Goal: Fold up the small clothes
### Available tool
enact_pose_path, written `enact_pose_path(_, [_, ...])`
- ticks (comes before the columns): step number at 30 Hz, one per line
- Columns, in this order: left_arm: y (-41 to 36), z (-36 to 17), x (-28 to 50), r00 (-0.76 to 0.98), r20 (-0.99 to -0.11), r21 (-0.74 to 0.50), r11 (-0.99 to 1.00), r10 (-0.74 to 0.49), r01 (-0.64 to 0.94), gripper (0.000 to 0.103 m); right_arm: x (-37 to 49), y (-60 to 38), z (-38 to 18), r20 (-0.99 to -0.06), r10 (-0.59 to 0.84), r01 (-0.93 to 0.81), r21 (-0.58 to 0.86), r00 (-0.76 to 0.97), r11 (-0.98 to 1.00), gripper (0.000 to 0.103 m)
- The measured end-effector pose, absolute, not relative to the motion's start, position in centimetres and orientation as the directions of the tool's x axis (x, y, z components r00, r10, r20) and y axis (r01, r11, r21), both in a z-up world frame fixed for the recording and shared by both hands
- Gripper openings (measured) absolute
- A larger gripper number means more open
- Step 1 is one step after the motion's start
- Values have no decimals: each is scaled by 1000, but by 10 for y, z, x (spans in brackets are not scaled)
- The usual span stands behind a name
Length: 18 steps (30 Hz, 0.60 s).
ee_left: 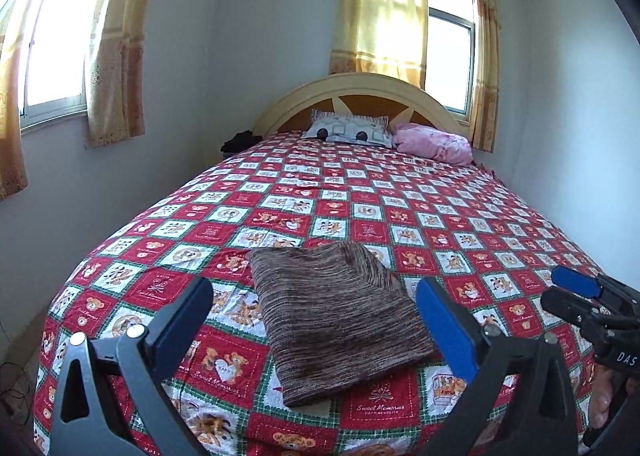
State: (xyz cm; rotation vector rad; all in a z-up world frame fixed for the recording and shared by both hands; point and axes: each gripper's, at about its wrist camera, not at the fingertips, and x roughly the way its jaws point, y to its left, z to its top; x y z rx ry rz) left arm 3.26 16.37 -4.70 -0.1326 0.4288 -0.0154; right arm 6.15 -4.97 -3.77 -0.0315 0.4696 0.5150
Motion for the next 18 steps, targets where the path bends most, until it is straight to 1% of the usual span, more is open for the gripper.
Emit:
enact_pose_path(10, [163, -48, 33, 907, -418, -125, 992, -48, -5, 103, 56, -57, -36, -419, 467, -473, 97, 778, 876, 59])
enact_pose_path(13, [163, -48, 33, 907, -418, -125, 992, -50, -3, 103, 52, -59, -34, -403, 463, -466, 96, 789, 879, 68])
enact_pose_path(18, [162, -49, 32, 908, -415, -124, 992, -49, -3, 103, 47, -62, -32, -390, 469, -469, 103, 793, 877, 69])
